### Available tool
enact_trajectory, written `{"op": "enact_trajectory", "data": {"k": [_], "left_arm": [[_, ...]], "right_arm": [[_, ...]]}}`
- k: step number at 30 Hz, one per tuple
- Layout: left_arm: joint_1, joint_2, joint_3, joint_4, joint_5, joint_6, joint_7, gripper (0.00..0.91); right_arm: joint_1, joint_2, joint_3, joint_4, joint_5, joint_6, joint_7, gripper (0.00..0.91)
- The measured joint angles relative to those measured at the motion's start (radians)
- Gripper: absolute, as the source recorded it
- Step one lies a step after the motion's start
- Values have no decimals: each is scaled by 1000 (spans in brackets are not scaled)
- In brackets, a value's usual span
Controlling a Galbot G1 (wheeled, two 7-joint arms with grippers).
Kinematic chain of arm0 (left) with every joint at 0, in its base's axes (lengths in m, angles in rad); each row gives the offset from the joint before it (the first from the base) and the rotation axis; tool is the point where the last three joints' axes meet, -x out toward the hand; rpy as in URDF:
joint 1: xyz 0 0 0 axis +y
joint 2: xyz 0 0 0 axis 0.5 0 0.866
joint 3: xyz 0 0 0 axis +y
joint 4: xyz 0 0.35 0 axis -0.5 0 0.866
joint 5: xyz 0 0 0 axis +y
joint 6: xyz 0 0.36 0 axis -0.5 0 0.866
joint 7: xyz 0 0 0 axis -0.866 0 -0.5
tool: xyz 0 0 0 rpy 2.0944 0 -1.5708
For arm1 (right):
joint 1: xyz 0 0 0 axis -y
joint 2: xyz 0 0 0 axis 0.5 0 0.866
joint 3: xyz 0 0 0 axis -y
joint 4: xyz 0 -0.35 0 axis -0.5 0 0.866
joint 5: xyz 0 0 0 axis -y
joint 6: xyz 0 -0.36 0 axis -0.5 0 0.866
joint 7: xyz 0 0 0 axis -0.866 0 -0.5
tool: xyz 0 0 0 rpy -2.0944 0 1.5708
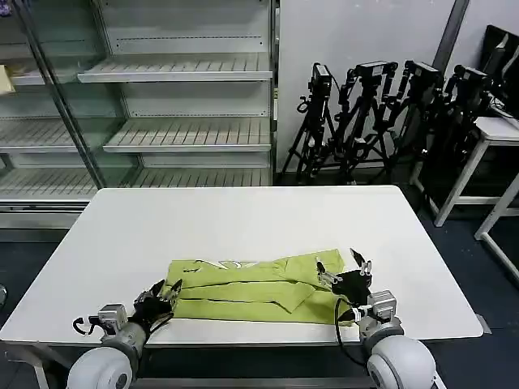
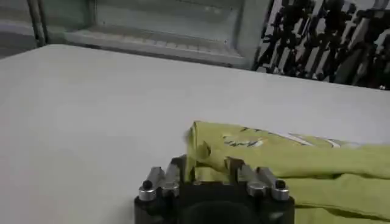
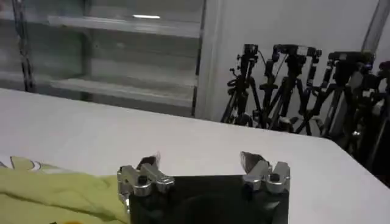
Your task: Fold and organize the clothes.
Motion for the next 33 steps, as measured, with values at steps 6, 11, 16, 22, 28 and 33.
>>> {"op": "enact_trajectory", "data": {"k": [6,11,16,22,28,33], "left_arm": [[-7,-9,5,3,-8,-8,5,20],[-24,0,1,2,2,4,19,10],[-38,35,-18,2,66,8,54,0],[-54,102,-63,20,165,2,107,0],[-67,185,-151,64,242,-7,159,0],[-65,272,-227,86,293,8,203,0]], "right_arm": [[-7,2,0,3,-7,2,0,907],[-6,8,-4,5,-11,2,1,907],[-3,13,-8,8,-11,-2,6,907],[-5,18,-7,2,-13,0,7,907],[-5,23,-8,-7,-21,6,7,907],[5,32,-16,-16,-27,10,7,907]]}}
